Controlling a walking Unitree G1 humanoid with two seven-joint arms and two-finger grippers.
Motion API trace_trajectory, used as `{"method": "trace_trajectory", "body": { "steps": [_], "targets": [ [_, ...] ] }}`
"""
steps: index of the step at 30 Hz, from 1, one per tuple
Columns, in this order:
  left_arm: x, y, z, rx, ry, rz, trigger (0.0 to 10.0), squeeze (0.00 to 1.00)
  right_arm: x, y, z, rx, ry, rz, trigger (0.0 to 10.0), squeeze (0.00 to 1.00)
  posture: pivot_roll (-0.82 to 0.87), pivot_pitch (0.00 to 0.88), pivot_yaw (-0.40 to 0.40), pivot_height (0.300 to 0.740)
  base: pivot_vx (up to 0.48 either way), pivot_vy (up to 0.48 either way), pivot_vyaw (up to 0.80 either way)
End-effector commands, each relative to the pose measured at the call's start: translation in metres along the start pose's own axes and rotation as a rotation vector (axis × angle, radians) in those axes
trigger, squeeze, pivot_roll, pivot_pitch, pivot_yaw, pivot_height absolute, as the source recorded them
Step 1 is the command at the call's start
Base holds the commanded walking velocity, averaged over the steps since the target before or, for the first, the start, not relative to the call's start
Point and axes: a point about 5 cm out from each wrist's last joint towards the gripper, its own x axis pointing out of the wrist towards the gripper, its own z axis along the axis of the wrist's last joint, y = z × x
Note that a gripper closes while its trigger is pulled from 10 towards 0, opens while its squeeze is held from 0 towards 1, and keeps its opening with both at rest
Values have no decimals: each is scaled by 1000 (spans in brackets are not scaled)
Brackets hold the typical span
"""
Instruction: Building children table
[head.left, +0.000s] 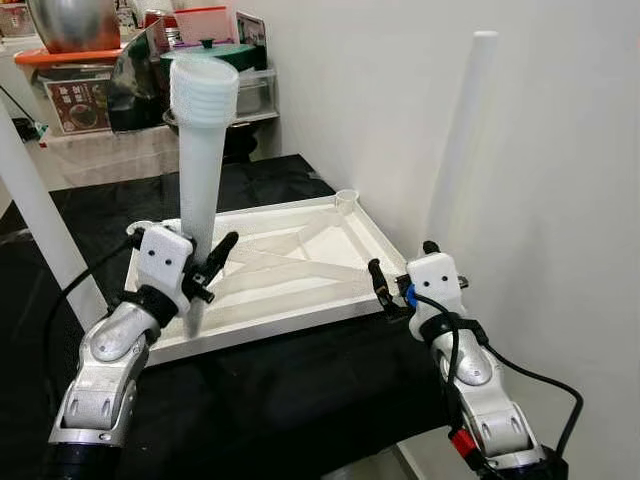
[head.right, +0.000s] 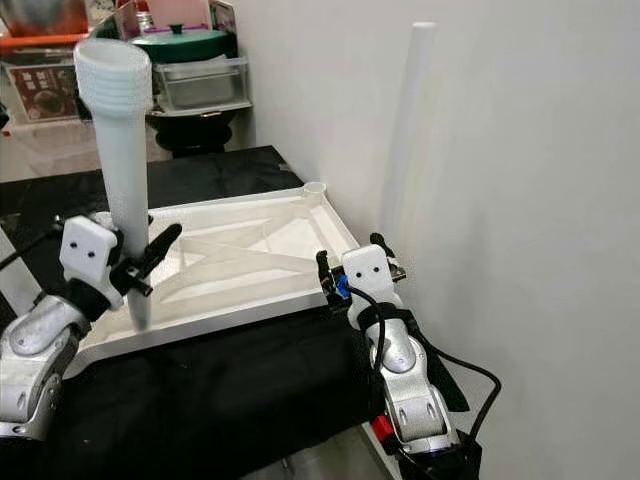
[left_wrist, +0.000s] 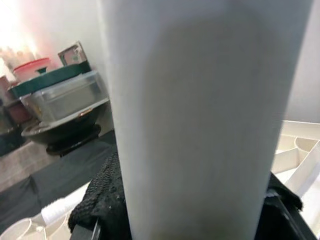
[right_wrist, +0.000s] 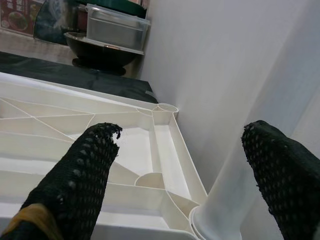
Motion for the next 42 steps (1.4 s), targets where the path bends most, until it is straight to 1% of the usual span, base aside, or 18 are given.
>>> {"method": "trace_trajectory", "body": {
  "steps": [1,9,10,11,14,15,17,20,23,25,27,28,29,32,34,36,41,42],
  "targets": [
    [-2,8,-4,-24,2,34,10000,0,-2,-3,-1,6,-6,-6,10000,0,-12,0,-5,740,0,0,0],
    [-6,15,-15,-62,46,113,10000,0,-3,-3,-2,0,0,1,10000,0,-20,0,-7,740,0,0,0],
    [-8,20,-19,-99,82,192,10000,0,-3,-4,-2,-3,5,2,10000,0,-21,0,-7,740,0,0,0],
    [-8,20,-19,-99,82,192,10000,0,-3,-4,-2,-3,5,2,10000,0,-21,0,-7,740,0,0,0],
    [-10,21,-20,-165,95,261,10000,0,-3,-4,-3,-6,12,2,10000,0,-18,0,-9,740,0,0,0],
    [-11,20,-19,-191,92,275,10000,0,-3,-4,-4,-7,13,-4,10000,0,-14,0,-11,740,0,0,0],
    [-12,12,-15,-249,80,290,10000,0,0,-9,-1,-3,7,-43,10000,0,-10,0,-14,740,0,0,0],
    [-13,3,-14,-245,79,273,10000,0,3,-17,2,-4,-8,-98,10000,0,-6,0,-17,740,0,0,0],
    [-11,-5,-14,-285,86,266,10000,0,8,-29,4,-18,-15,-151,10000,0,-3,0,-16,740,0,0,0],
    [-10,-8,-13,-291,85,256,10000,0,9,-32,4,-21,-13,-162,10000,0,-2,0,-16,740,0,0,0],
    [-9,-10,-12,-292,82,241,10000,0,11,-36,3,-28,-2,-170,10000,0,0,0,-17,740,0,0,0],
    [-7,-14,-8,-293,80,208,10000,0,15,-41,-2,-40,41,-186,10000,0,7,0,-21,740,0,0,0],
    [-6,-15,-7,-295,83,199,10000,0,16,-43,-4,-43,56,-191,10000,0,10,0,-22,740,0,0,0],
    [-6,-16,-4,-292,88,189,10000,0,20,-43,-9,-31,91,-186,10000,0,15,0,-23,740,0,0,0],
    [-8,-15,-5,-285,101,189,10000,0,24,-42,-10,5,104,-178,10000,0,22,0,-26,740,0,0,0],
    [-10,-14,-8,-283,123,191,10000,0,33,-38,-7,44,95,-150,10000,0,25,0,-26,740,0,0,0],
    [-12,-17,-12,-285,149,178,10000,0,41,-36,-3,45,76,-123,10000,0,27,0,-29,740,0,0,0],
    [-14,-20,-15,-269,184,160,10000,0,48,-35,-1,48,74,-104,9961,0,32,0,-33,740,0,0,0]
  ]
}}
